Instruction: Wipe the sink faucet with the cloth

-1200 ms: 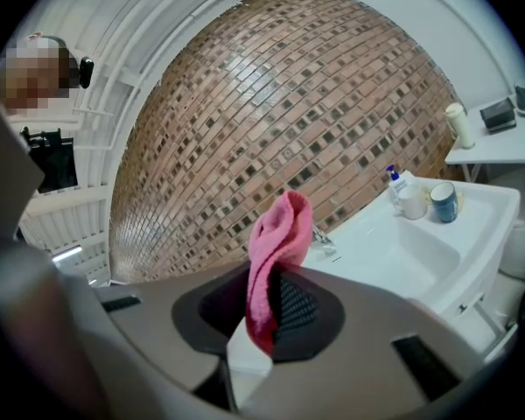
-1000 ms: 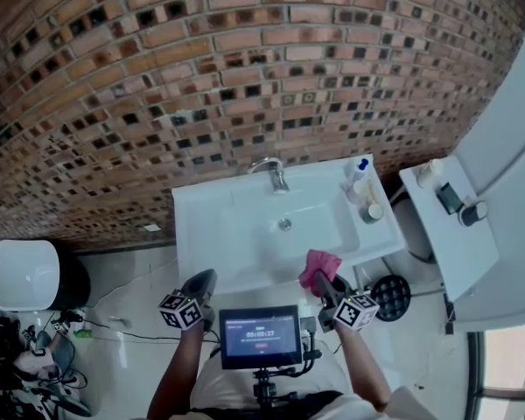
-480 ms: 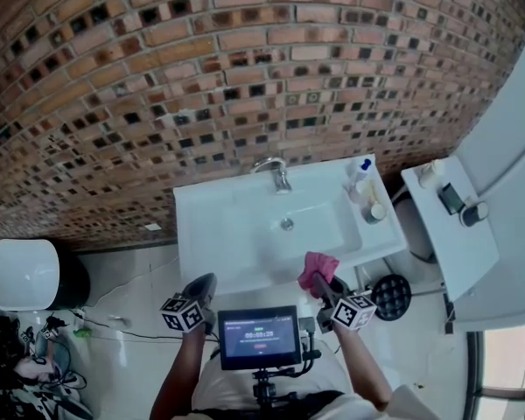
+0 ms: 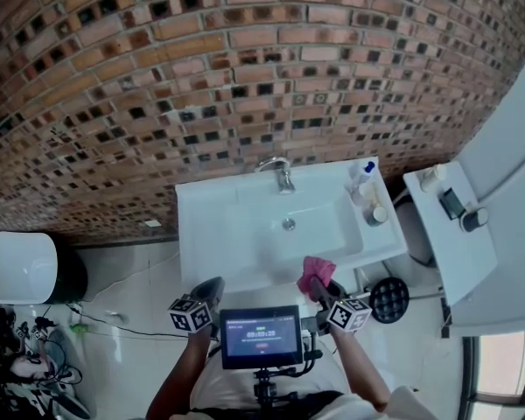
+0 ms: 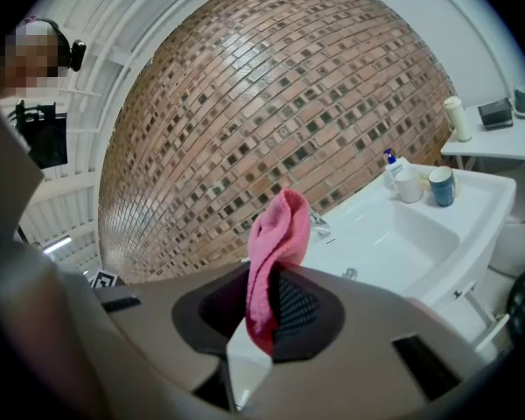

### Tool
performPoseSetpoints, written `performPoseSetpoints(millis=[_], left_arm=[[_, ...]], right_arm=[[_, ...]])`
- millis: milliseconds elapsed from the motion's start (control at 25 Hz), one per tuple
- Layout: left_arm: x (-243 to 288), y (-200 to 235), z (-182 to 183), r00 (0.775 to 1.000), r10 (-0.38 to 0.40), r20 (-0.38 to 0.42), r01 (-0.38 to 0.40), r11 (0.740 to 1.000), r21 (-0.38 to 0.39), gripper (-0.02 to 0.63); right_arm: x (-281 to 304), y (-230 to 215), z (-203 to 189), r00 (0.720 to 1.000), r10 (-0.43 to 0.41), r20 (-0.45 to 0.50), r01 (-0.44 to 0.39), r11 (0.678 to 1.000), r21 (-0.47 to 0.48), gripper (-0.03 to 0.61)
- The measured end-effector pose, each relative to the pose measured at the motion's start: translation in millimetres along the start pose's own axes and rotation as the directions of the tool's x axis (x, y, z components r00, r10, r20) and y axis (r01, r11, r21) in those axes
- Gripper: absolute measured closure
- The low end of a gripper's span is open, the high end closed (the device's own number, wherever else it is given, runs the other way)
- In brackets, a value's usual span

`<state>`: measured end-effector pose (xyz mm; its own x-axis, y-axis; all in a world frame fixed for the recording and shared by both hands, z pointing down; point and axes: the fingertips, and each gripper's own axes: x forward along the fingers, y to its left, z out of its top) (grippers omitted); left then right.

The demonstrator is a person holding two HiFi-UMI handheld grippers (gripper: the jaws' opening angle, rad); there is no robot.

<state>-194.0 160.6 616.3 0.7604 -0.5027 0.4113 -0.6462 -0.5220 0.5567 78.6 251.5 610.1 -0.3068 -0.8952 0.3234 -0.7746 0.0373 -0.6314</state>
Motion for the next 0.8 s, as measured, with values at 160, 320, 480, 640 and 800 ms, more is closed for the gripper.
performPoseSetpoints(millis=[160, 320, 480, 640, 800], left_arm=[[5.0, -5.6, -20.9, 0.998, -0.013, -0.056, 0.013, 1.000, 0.007, 0.620], [8.5, -8.1, -26.3, 0.997, -0.015, -0.081, 0.016, 1.000, 0.020, 0.620], [10.9, -10.3, -32.4, 0.994, -0.024, -0.107, 0.028, 0.999, 0.036, 0.620], [11.2, -13.3, -34.9, 0.992, -0.040, -0.121, 0.045, 0.998, 0.043, 0.620], [10.6, -13.0, -38.2, 0.991, -0.044, -0.129, 0.049, 0.998, 0.035, 0.620]], right_arm=[[4.6, 4.4, -7.4, 1.000, -0.003, -0.014, 0.003, 1.000, -0.009, 0.514], [8.8, 5.1, -17.4, 0.999, -0.009, -0.033, 0.008, 1.000, -0.016, 0.514], [11.0, 5.8, -28.1, 0.998, -0.022, -0.062, 0.019, 0.999, -0.041, 0.514], [9.6, 5.0, -35.7, 0.997, -0.029, -0.075, 0.027, 0.999, -0.036, 0.514], [8.6, 4.8, -39.5, 0.996, -0.037, -0.077, 0.034, 0.999, -0.033, 0.514]])
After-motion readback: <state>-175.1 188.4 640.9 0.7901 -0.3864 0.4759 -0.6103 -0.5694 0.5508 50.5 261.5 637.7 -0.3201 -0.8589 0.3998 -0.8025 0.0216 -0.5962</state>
